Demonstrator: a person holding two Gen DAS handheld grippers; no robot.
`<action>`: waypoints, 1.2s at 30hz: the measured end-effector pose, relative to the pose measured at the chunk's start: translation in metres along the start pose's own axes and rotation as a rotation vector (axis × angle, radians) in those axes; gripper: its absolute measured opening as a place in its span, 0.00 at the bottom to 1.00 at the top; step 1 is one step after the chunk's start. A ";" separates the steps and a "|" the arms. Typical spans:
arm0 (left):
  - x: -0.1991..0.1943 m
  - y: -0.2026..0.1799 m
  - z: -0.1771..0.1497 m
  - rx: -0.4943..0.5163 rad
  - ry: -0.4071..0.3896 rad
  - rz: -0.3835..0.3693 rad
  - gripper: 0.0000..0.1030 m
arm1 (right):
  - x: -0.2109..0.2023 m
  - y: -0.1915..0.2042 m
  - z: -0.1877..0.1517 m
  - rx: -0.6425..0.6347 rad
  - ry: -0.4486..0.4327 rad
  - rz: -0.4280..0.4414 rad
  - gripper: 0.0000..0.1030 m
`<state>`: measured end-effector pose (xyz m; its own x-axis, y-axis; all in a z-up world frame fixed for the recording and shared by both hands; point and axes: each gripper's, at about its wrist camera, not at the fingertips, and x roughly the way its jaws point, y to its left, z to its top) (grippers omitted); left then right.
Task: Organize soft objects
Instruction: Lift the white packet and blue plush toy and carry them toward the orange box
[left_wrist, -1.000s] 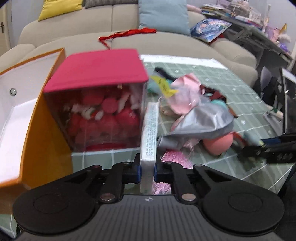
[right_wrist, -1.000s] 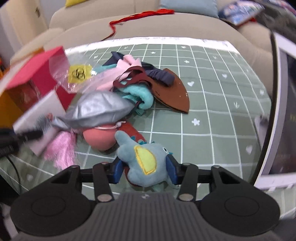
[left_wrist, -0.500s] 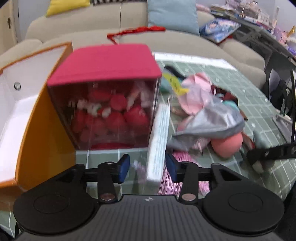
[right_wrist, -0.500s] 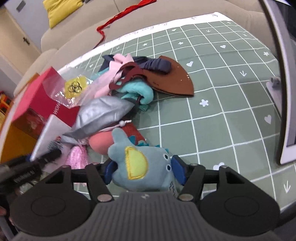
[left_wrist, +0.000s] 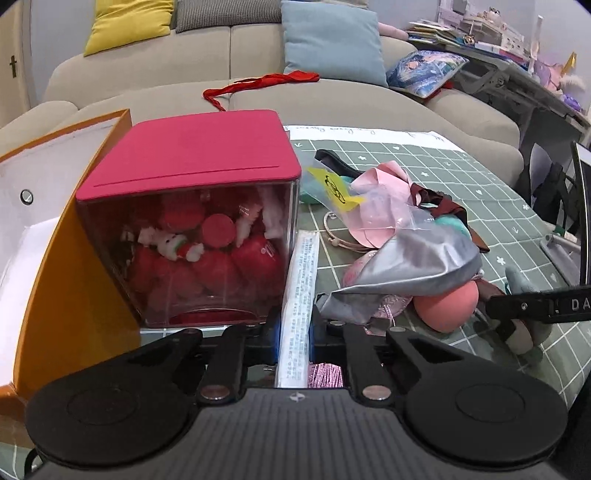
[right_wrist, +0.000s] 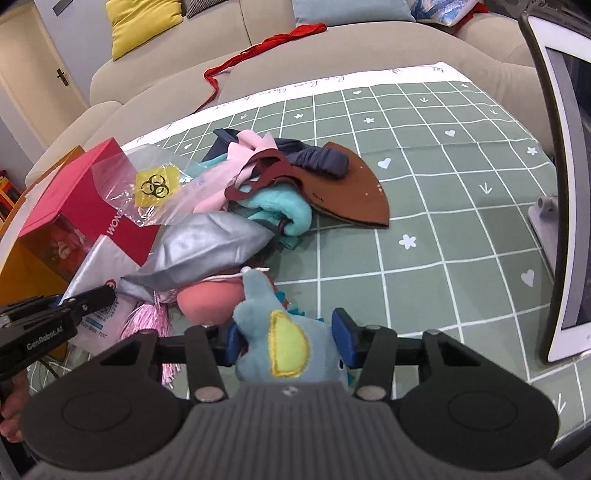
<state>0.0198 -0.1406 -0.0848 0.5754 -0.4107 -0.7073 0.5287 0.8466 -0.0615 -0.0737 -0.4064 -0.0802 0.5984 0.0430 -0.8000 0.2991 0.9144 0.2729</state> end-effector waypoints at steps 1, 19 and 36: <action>-0.001 0.002 0.000 -0.018 0.000 -0.009 0.14 | -0.001 0.000 -0.001 -0.003 0.002 0.001 0.47; -0.025 0.009 0.005 -0.064 -0.014 -0.082 0.11 | -0.025 0.005 -0.009 0.040 0.030 -0.014 0.31; -0.034 0.010 0.009 -0.079 -0.020 -0.111 0.12 | -0.024 0.010 -0.014 -0.006 0.080 -0.097 0.40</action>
<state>0.0113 -0.1209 -0.0548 0.5288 -0.5091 -0.6791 0.5394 0.8194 -0.1943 -0.0953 -0.3922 -0.0658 0.5054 -0.0138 -0.8628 0.3477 0.9184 0.1889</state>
